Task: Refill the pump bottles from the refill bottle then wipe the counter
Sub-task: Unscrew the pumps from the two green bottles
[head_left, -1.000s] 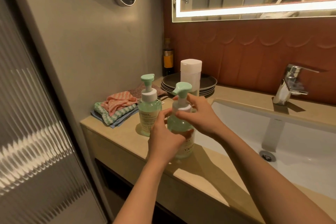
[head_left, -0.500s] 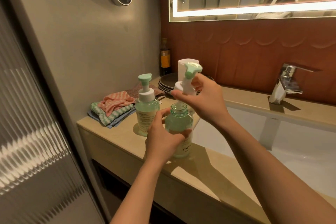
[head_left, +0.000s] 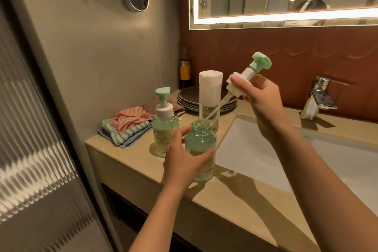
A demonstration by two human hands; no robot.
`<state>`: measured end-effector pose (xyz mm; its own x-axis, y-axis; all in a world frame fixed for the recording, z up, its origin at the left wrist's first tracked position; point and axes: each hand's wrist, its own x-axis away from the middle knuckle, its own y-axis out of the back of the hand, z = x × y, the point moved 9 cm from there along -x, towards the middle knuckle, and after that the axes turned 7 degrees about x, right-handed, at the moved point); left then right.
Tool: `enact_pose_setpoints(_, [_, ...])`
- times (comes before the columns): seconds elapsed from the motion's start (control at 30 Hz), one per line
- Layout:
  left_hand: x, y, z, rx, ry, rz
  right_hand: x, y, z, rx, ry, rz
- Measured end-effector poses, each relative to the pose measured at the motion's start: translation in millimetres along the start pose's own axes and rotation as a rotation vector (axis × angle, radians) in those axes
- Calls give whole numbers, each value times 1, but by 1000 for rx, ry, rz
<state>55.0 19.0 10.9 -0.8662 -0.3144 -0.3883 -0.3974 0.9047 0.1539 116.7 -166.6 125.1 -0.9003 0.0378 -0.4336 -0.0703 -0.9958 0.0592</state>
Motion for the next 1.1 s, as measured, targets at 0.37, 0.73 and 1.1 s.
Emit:
enact_pose_setpoints(0.37, [0,-1,1,10,16,8,0,32,-44,-395,-306,-95])
enact_pose_setpoints(0.73, [1,-1,1,17,9,0,1,18,-59,-30,-183,61])
enact_pose_setpoints(1.1, [-2,25,6,-63,-29,-39,-2,-35,-87,307,91,194])
